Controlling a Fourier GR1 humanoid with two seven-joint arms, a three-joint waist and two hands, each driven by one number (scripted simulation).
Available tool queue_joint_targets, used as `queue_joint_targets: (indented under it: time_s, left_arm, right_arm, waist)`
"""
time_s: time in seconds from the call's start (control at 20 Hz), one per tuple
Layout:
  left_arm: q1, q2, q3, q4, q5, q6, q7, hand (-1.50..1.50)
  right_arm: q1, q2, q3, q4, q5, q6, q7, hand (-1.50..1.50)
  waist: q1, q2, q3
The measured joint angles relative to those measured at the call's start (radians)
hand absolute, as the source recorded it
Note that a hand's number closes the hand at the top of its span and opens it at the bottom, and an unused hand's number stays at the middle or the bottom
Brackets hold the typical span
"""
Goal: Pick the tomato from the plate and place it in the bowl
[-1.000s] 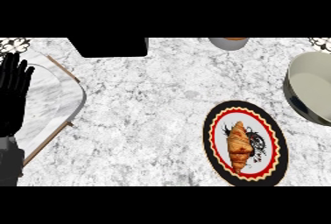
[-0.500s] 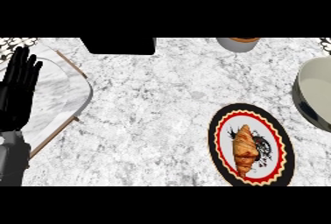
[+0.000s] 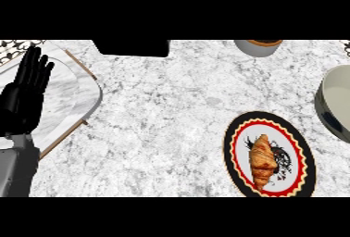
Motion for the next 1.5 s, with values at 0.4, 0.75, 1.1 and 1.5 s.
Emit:
queue_joint_targets:
  time_s: [0.4, 0.75, 1.1, 1.5]
  left_arm:
    - [-0.010, 0.000, 0.002, 0.017, 0.004, -0.011, -0.007, 0.00]
    - [-0.010, -0.003, 0.008, 0.020, -0.005, -0.001, -0.009, 0.00]
    - [0.002, 0.004, 0.026, 0.034, -0.005, -0.009, -0.026, 0.00]
    - [0.010, 0.006, 0.033, 0.016, -0.005, -0.008, -0.019, 0.00]
  right_arm:
    - [-0.108, 0.089, 0.180, -0.059, 0.013, 0.010, 0.062, 1.50]
    - [-0.226, 0.230, 0.319, -0.051, 0.079, -0.042, 0.107, 1.50]
    - [-0.328, 0.359, 0.384, 0.111, 0.191, -0.124, 0.137, -1.50]
    - [-0.413, 0.481, 0.327, 0.285, 0.142, -0.061, 0.151, -1.50]
  waist:
    - [0.007, -0.001, -0.003]
    - [-0.011, -0.005, -0.003]
    - [-0.022, -0.006, -0.003]
    - [-0.027, -0.005, -0.002]
